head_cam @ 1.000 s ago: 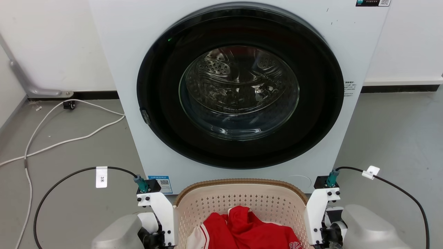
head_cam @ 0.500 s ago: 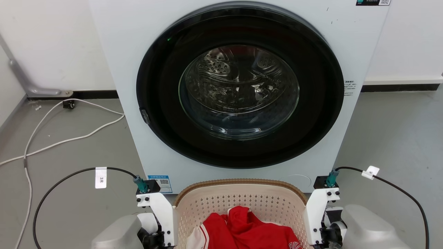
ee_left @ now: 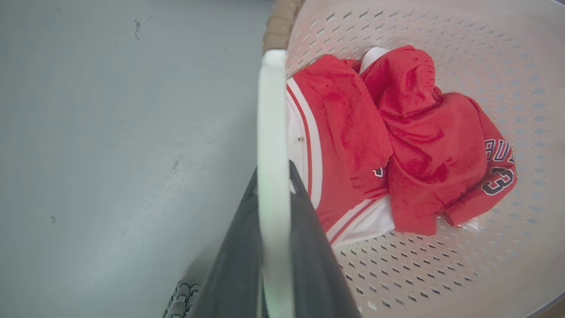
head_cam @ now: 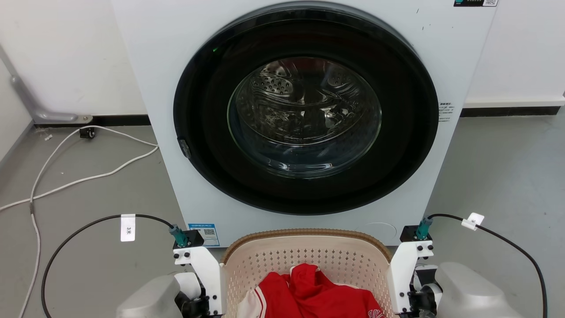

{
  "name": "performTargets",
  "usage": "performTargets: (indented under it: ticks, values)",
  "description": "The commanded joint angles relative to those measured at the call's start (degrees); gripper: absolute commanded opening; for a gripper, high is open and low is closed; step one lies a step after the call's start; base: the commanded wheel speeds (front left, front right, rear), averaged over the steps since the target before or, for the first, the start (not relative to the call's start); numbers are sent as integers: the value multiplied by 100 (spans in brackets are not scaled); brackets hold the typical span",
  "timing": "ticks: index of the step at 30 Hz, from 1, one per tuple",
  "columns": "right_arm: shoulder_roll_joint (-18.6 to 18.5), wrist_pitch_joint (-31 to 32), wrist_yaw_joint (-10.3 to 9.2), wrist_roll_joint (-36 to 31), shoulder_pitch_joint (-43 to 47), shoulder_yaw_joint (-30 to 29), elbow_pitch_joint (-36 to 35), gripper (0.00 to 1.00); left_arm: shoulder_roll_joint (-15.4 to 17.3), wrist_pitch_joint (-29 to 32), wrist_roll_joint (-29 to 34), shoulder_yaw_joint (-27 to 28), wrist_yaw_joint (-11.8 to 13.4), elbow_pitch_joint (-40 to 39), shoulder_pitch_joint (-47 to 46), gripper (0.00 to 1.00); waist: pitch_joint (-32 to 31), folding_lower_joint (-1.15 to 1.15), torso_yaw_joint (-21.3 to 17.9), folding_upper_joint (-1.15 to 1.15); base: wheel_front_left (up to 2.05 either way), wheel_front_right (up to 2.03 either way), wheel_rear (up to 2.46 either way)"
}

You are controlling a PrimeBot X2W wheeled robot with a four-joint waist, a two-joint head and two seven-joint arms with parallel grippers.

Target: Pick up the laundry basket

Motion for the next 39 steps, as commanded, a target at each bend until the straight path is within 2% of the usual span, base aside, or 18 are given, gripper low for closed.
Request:
performTargets:
  ticks: [1,39]
  values:
    - [349,-37,115,75,-15,-1,-158,0,-283,-11,-39,-7,-123,-163,-26,0,1,0,-2,0,0,0,0]
    - [351,-50,116,112,-10,13,-158,0,-286,-138,-186,-172,-124,-150,-3,0,33,0,-19,0,0,0,0]
